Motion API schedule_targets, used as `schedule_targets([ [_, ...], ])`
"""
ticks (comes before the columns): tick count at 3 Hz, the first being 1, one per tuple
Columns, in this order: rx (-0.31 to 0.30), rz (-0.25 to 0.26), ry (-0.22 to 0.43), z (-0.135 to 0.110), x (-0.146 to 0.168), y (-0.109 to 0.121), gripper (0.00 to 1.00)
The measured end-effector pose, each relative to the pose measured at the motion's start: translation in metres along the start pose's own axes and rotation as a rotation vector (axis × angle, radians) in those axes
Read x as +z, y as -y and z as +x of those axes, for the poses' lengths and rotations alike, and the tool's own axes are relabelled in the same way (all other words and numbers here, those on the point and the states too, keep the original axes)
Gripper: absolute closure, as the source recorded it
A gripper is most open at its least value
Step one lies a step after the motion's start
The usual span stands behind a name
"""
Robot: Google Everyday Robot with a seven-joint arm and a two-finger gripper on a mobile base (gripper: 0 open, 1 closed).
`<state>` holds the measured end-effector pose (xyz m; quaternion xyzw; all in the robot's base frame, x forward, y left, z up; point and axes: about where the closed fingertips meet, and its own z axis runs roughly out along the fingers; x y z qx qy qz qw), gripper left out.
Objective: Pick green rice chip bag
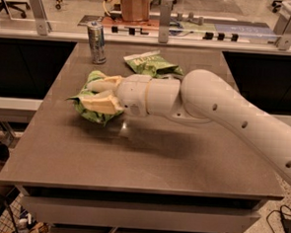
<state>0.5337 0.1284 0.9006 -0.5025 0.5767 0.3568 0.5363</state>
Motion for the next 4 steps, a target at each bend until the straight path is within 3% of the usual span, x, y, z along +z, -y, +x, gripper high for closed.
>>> schedule_targets([
  [2, -0.079, 0.069, 0.021, -0.009, -0.05, 0.026, 1.0],
  [4, -0.15, 0.104, 0.096, -0.032, -0.091, 0.063, 1.0],
])
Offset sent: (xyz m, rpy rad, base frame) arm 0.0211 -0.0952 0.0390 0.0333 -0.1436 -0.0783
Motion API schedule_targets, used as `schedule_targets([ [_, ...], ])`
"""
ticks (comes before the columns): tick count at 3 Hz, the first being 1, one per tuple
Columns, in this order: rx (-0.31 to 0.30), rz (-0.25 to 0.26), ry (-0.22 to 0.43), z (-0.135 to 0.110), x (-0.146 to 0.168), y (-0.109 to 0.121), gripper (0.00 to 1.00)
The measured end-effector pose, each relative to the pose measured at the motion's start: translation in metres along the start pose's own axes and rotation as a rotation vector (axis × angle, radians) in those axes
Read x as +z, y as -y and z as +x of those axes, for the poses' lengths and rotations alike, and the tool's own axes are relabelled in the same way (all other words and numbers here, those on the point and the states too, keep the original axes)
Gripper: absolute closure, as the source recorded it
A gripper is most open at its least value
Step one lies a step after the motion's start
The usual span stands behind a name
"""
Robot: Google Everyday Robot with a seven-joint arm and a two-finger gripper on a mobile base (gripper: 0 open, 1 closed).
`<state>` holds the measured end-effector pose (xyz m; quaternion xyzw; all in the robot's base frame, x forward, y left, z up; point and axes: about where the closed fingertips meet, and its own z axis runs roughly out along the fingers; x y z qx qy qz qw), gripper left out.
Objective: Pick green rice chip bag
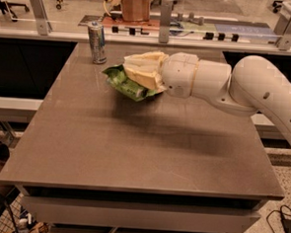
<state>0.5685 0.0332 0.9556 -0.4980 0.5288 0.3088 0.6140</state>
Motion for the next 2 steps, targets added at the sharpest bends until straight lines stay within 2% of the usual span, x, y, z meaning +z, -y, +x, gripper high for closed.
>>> schedule_targets([
  [2, -0.089, 0.003, 0.013, -0.032, -0.01, 0.029, 1.0],
])
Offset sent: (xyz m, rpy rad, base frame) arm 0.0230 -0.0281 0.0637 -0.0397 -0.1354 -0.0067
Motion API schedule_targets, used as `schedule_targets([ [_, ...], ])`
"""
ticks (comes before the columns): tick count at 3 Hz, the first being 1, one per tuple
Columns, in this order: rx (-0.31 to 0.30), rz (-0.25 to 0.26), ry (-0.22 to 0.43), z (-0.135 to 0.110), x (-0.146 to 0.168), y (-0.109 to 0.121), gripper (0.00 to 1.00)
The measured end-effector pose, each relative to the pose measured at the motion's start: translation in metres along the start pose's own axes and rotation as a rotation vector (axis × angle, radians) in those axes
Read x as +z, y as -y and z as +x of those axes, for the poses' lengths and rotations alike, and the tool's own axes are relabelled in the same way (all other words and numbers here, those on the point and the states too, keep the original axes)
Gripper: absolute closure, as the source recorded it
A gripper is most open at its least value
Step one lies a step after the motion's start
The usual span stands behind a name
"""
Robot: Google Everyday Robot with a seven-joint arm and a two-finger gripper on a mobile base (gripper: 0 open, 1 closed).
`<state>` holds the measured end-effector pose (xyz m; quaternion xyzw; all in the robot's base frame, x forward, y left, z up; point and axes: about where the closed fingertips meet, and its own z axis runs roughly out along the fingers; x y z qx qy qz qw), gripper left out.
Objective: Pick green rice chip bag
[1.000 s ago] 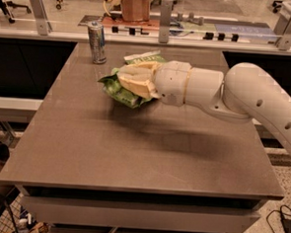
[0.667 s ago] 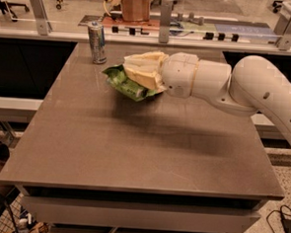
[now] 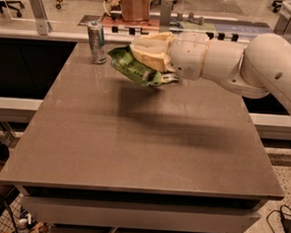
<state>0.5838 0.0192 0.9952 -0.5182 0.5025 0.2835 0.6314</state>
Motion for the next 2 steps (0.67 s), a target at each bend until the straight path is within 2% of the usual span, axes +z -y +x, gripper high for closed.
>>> schedule_targets([
  [2, -0.059, 0.045, -0.041, -0.032, -0.034, 0.018, 1.0],
])
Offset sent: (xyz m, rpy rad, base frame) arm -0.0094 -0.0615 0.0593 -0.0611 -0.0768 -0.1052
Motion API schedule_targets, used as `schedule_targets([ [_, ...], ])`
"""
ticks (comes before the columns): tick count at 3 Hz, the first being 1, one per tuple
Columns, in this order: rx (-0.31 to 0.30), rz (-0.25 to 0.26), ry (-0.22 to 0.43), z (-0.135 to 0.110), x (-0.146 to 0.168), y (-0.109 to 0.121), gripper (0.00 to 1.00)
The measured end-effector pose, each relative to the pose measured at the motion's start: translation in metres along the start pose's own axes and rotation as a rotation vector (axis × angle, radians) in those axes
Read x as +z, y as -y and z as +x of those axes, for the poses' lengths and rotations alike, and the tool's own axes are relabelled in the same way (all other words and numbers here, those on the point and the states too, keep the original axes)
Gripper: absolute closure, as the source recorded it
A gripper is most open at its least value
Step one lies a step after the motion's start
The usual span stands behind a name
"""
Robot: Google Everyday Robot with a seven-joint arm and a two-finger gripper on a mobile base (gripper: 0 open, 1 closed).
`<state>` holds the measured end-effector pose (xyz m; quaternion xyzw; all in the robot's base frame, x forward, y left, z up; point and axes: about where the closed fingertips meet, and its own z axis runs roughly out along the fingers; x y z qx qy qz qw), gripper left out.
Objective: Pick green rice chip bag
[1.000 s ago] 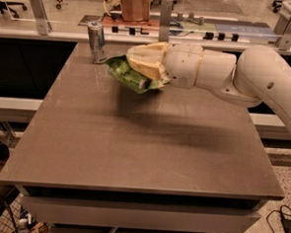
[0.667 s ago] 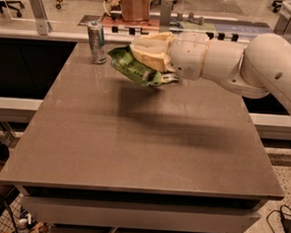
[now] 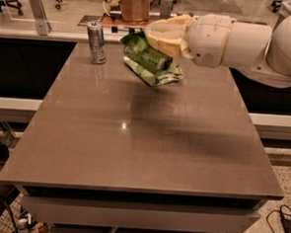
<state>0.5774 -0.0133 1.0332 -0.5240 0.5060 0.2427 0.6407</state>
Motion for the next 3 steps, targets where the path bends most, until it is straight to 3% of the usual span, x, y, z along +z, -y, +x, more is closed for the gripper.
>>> schedule_targets([
  [1, -0.026, 0.027, -0.019, -0.014, -0.019, 0.011, 1.0],
  [2, -0.093, 0.065, -0.062, -0.051, -0.06, 0.023, 1.0],
  [3, -0.093, 0.065, -0.062, -0.051, -0.06, 0.023, 1.0],
])
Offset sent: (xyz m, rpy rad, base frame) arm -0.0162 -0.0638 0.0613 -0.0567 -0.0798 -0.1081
